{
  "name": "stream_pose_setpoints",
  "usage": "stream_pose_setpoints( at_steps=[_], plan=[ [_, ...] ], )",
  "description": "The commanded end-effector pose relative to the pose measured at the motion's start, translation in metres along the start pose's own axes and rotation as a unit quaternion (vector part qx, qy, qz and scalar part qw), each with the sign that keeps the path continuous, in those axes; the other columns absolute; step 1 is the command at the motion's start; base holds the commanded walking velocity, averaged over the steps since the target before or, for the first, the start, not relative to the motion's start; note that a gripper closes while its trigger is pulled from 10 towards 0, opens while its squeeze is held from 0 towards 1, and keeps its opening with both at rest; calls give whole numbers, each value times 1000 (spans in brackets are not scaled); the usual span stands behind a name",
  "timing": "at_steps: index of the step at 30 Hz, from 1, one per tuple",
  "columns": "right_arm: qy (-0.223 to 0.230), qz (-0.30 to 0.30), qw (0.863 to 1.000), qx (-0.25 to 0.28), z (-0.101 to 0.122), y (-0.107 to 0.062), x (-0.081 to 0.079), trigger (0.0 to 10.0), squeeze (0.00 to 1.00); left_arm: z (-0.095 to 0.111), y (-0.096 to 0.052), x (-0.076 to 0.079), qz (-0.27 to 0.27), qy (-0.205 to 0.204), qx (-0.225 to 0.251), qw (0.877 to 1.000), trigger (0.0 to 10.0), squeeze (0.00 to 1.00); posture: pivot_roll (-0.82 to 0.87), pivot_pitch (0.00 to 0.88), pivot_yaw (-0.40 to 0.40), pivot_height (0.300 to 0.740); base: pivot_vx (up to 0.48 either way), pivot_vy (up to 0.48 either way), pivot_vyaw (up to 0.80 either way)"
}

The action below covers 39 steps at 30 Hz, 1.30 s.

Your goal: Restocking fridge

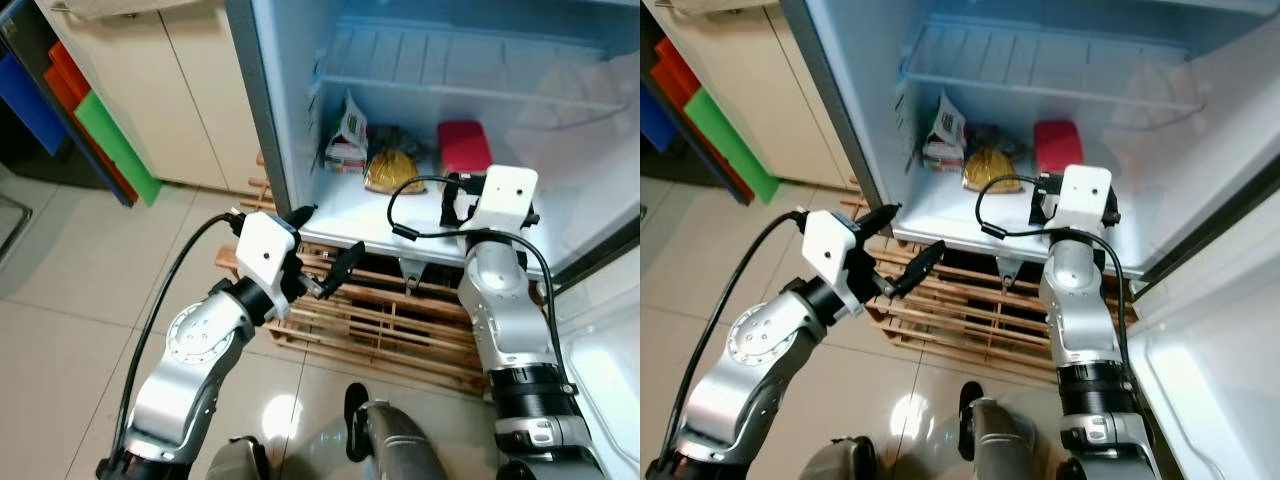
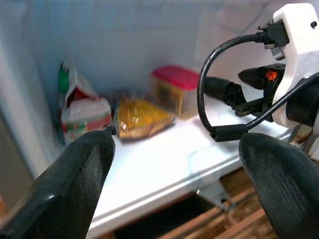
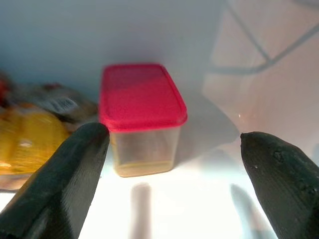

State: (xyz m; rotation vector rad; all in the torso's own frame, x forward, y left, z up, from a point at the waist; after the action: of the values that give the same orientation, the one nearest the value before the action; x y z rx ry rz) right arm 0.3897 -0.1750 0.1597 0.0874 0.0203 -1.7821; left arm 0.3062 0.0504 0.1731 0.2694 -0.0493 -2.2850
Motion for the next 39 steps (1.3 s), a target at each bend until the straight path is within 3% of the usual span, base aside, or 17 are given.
stream_pose_setpoints(
  at_steps=[1, 2, 6, 10, 13, 17, 20, 29, 39],
  plan=[
    [9, 25, 1000, -7, 1, -10, -8, 10000, 424, -1, 1, -2, 2, 10, -1, 1000, 10000, 0, -79, 31, -23, 740, 0, 0, 0],
    [13, 42, 999, -12, 1, -15, -12, 10000, 0, -2, 2, -4, 7, 11, -1, 1000, 10000, 0, -82, 19, -26, 740, 0, 0, 0],
    [8, 59, 998, -13, 3, -24, -11, 10000, 0, -6, 5, -12, 24, 9, -7, 1000, 10000, 0, -86, 0, -31, 740, 0, 0, 0],
    [-29, 69, 997, 28, 3, -42, 13, 10000, 0, -17, -3, -47, 128, -21, -23, 991, 10000, 0, -98, 0, -28, 740, 0, 0, 0],
    [-34, 69, 996, 39, -2, -47, 21, 10000, 0, -15, -11, -59, 177, -48, -10, 983, 10000, 0, -100, 0, -18, 740, 0, 0, 0],
    [-16, 52, 998, 29, -14, -45, 28, 10000, 0, 1, -15, -67, 219, -29, 17, 975, 10000, 0, -95, 0, -6, 740, 0, 0, 0],
    [-12, 72, 997, 29, -13, -39, 16, 10000, 0, 4, -3, -77, 227, -3, 13, 974, 10000, 0, -93, 0, -5, 740, 0, 0, 0],
    [-19, 91, 994, 53, -5, -35, 6, 10000, 0, 5, 2, -73, 208, -9, 13, 978, 10000, 0, -106, 0, 13, 740, -340, 0, 0],
    [-25, 96, 994, 53, -7, -35, 3, 10000, 0, 3, 5, -70, 195, -8, 13, 981, 10000, 0, -111, 12, 20, 740, 0, 0, 0]
  ],
)
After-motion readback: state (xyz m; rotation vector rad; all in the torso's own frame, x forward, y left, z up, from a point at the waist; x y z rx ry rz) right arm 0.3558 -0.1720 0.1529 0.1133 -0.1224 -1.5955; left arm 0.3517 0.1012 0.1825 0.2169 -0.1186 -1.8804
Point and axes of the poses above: a point about 5 cm out from each wrist's last joint towards the gripper, its own y axis pointing out of the wrist towards the gripper, its own z axis along the axis of the wrist's last joint, x = y × z, the point moved 6 cm from there along y, pointing out of the wrist towards the gripper, and after that the axes turned 5 degrees about y, right-handed, at the moved point
